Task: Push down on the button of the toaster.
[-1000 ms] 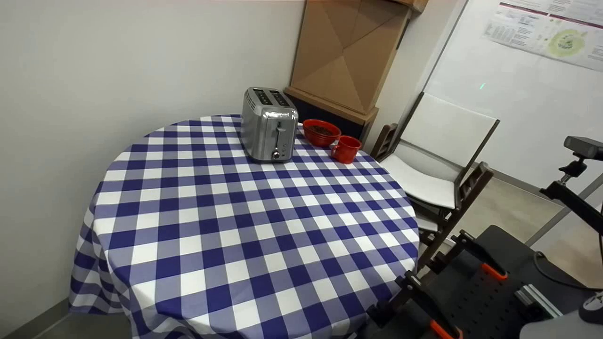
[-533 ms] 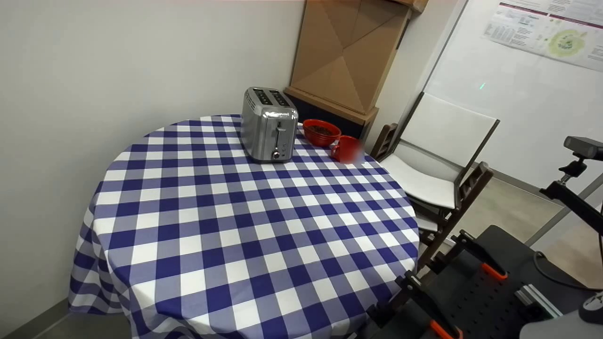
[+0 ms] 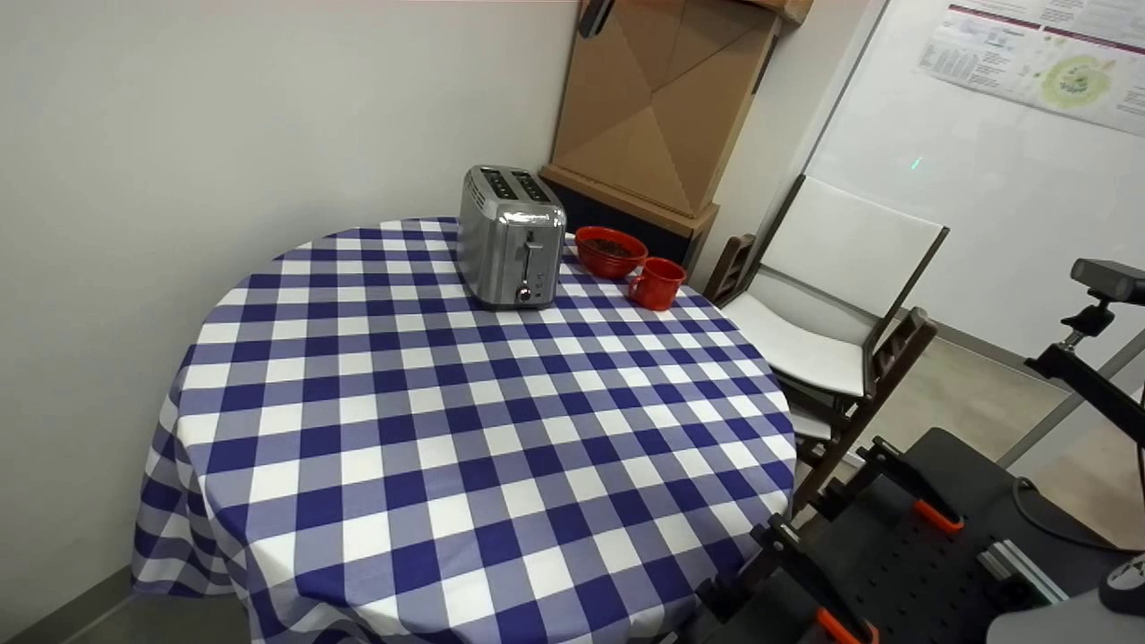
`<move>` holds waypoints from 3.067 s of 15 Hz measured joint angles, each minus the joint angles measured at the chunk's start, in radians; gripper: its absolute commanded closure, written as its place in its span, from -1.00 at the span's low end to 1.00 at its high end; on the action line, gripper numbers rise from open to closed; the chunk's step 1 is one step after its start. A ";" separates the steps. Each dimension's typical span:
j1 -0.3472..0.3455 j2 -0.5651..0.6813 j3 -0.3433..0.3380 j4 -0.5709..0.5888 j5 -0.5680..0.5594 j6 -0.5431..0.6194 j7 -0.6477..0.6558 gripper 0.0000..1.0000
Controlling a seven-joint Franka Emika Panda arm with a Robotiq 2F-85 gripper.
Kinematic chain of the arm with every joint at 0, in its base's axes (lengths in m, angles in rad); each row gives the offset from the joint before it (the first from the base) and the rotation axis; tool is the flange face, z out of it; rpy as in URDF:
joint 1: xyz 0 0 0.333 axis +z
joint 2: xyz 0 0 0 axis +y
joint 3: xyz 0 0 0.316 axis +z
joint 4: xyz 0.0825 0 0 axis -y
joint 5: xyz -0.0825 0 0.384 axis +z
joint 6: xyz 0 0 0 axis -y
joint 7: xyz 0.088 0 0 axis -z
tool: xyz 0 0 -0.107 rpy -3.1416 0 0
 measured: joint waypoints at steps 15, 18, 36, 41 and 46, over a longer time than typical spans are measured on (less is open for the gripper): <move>-0.001 0.223 -0.140 0.169 -0.154 0.016 0.002 1.00; -0.001 0.257 -0.158 0.169 -0.187 0.064 0.004 0.99; 0.088 0.541 -0.277 0.231 -0.286 0.358 0.109 0.99; 0.105 0.612 -0.302 0.282 -0.281 0.366 0.111 0.99; 0.106 0.668 -0.319 0.313 -0.279 0.368 0.111 0.99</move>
